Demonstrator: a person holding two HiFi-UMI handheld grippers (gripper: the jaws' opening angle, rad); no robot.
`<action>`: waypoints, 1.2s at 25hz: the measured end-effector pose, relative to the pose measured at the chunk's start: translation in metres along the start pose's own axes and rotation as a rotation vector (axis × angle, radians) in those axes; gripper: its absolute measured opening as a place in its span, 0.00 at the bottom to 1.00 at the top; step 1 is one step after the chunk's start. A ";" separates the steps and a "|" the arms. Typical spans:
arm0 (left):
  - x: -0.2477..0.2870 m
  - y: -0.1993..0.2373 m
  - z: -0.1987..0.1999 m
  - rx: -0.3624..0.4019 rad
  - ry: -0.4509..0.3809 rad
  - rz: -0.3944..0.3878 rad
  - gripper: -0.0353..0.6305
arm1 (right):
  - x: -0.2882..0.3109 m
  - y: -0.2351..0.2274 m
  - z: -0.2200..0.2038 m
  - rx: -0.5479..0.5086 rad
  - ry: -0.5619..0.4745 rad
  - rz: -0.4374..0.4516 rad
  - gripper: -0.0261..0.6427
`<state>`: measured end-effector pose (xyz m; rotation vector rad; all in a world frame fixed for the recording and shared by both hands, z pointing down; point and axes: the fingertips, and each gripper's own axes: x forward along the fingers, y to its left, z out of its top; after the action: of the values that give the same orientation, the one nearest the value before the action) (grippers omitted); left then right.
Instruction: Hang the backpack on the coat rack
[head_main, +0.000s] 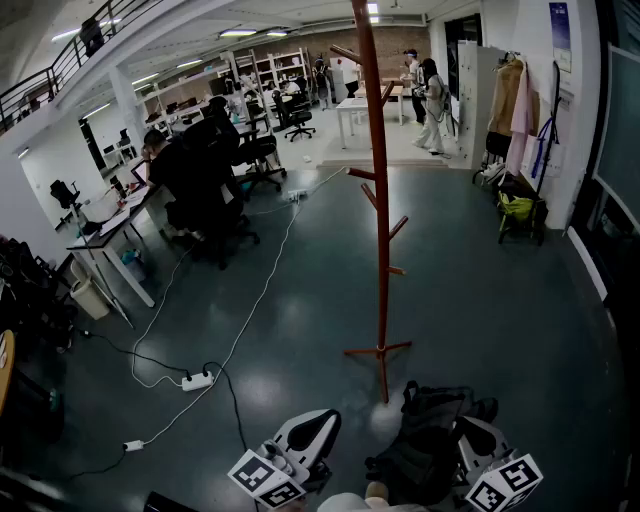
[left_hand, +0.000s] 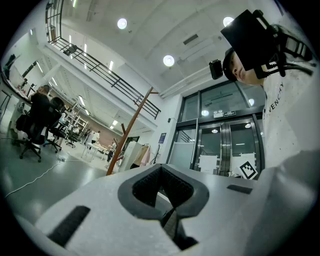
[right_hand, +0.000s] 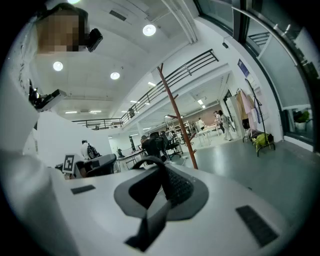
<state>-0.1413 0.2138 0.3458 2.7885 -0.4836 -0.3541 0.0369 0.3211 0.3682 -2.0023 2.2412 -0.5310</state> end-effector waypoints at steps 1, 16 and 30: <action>0.002 0.004 -0.001 0.000 0.005 0.001 0.07 | 0.008 -0.007 0.003 -0.006 -0.007 -0.008 0.08; 0.078 0.084 -0.021 -0.056 0.043 0.028 0.07 | 0.104 -0.078 0.040 -0.021 -0.042 -0.056 0.08; 0.193 0.182 -0.013 -0.127 0.040 -0.057 0.07 | 0.205 -0.132 0.061 0.006 0.032 -0.147 0.08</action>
<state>-0.0141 -0.0172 0.3795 2.6840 -0.3605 -0.3290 0.1519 0.0983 0.3859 -2.1820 2.1181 -0.5870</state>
